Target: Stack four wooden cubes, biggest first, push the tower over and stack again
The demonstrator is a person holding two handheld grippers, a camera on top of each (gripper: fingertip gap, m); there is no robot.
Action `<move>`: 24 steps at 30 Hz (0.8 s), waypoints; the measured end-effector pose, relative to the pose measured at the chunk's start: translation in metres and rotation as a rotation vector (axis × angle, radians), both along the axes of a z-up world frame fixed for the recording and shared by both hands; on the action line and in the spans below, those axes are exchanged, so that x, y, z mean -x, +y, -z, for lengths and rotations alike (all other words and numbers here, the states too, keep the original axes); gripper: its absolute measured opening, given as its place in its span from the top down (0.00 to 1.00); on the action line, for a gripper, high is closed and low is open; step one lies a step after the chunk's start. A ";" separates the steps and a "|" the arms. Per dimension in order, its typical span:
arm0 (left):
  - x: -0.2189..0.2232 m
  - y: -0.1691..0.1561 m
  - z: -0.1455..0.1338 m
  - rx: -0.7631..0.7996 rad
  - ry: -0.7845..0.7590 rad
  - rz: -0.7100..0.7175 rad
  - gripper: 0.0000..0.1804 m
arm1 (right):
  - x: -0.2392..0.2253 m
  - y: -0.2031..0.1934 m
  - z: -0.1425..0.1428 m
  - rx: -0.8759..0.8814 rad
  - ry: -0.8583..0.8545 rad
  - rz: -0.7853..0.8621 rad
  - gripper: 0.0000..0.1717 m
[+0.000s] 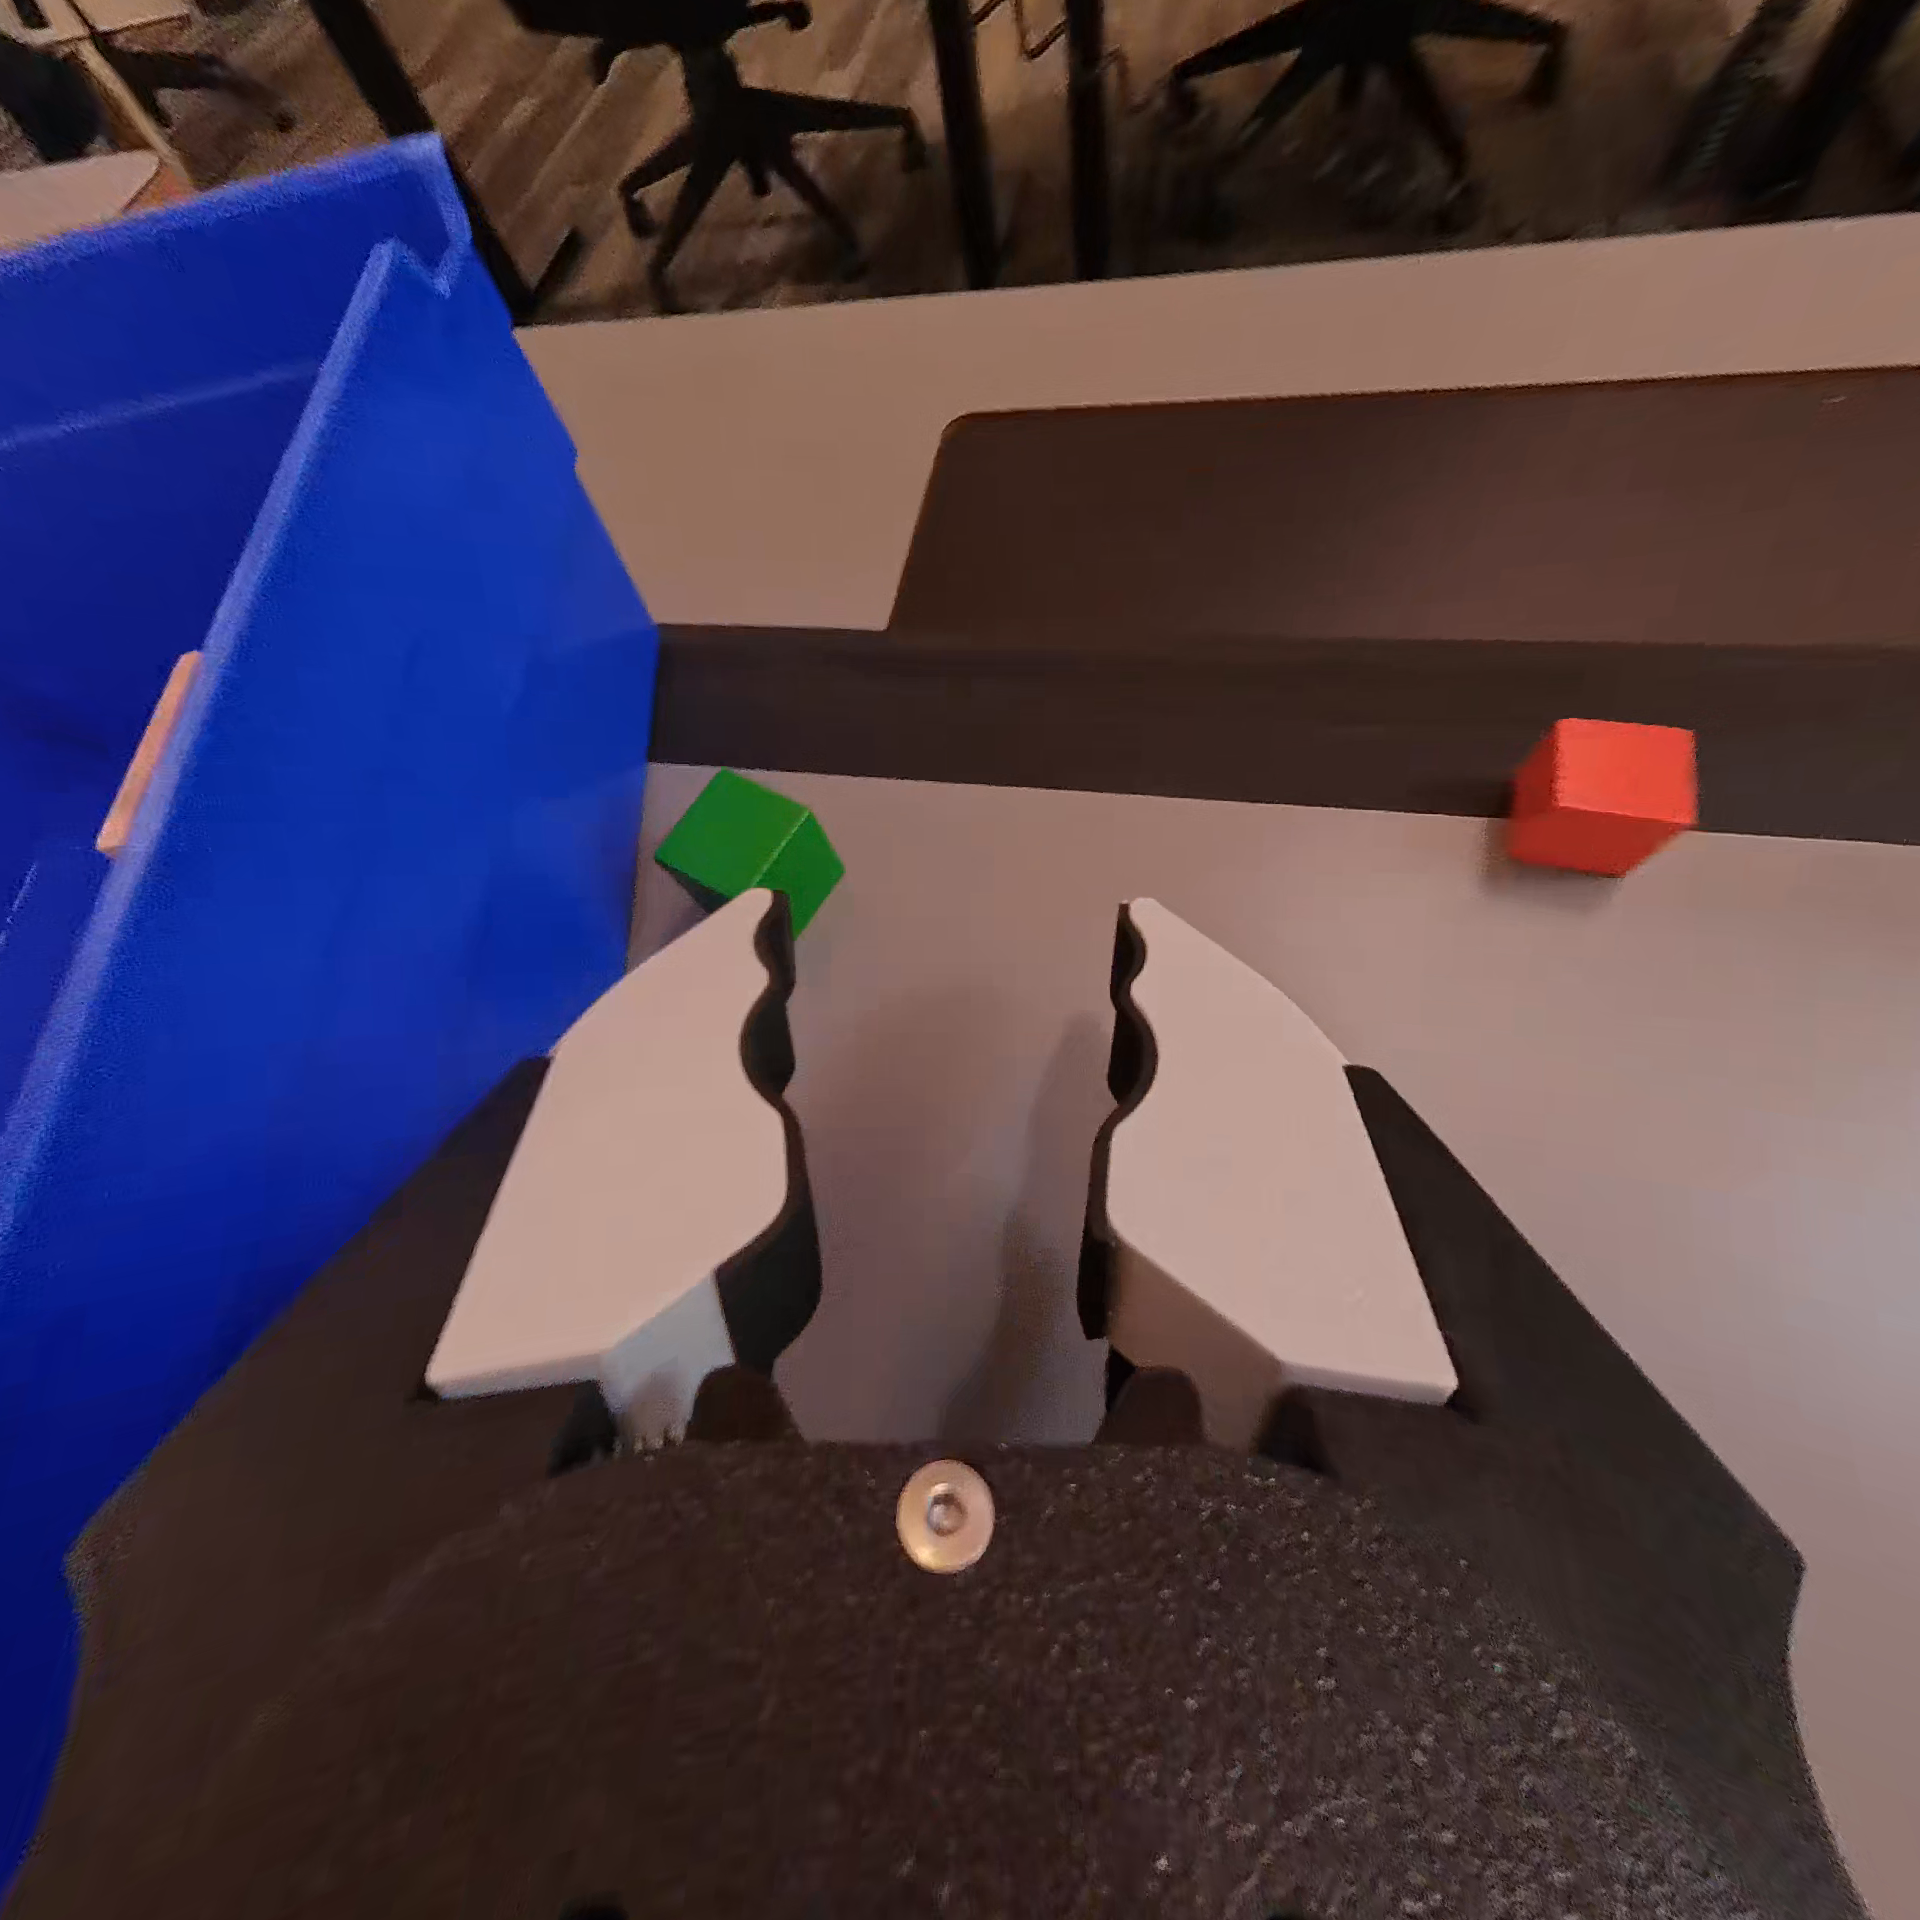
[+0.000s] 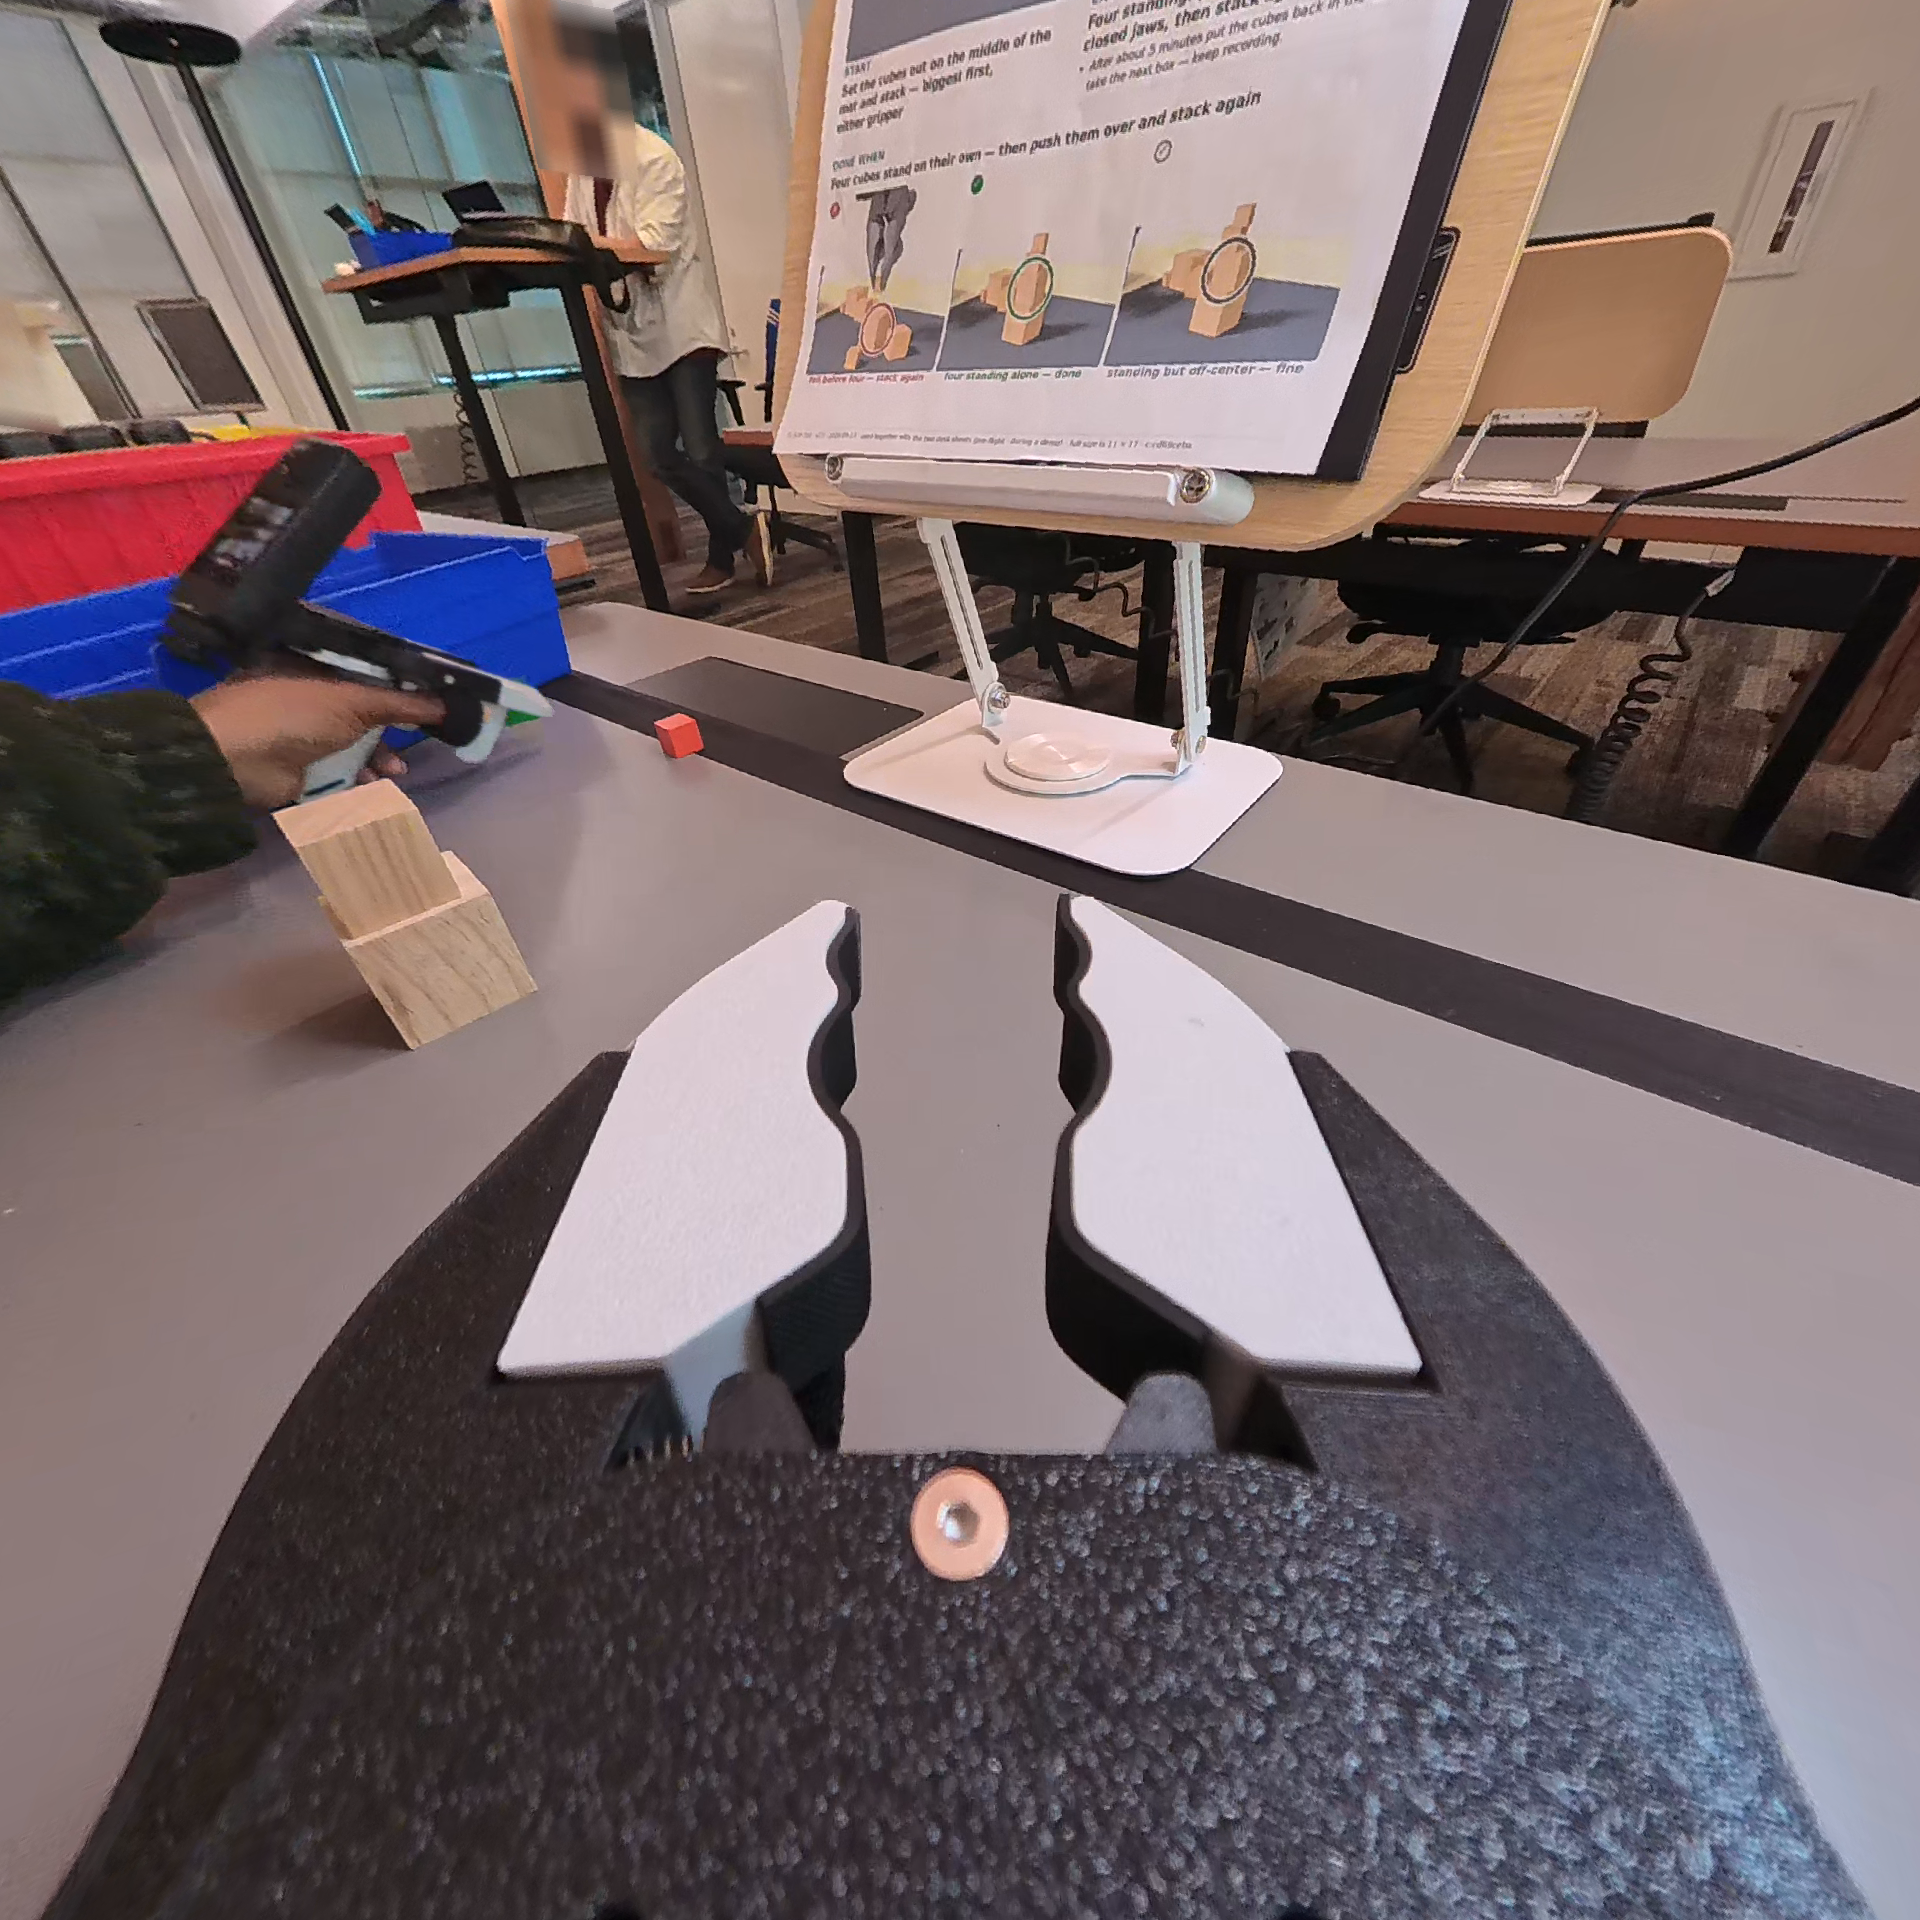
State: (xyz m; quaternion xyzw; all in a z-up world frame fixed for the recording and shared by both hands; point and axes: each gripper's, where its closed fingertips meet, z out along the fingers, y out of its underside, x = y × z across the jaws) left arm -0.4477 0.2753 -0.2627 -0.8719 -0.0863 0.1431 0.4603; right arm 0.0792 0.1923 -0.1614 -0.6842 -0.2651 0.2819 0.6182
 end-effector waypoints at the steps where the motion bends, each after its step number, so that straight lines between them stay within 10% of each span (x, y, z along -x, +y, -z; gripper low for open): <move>1: 0.004 0.001 0.004 0.014 0.008 -0.020 0.65 | 0.000 0.000 0.000 0.000 0.000 -0.001 0.79; 18: 0.061 0.014 0.021 0.078 -0.063 -0.315 0.74 | 0.003 0.001 0.003 0.025 0.014 -0.018 0.79; 24: 0.045 0.021 0.015 0.051 -0.020 -0.218 0.78 | 0.001 0.002 0.000 0.026 0.030 -0.017 0.80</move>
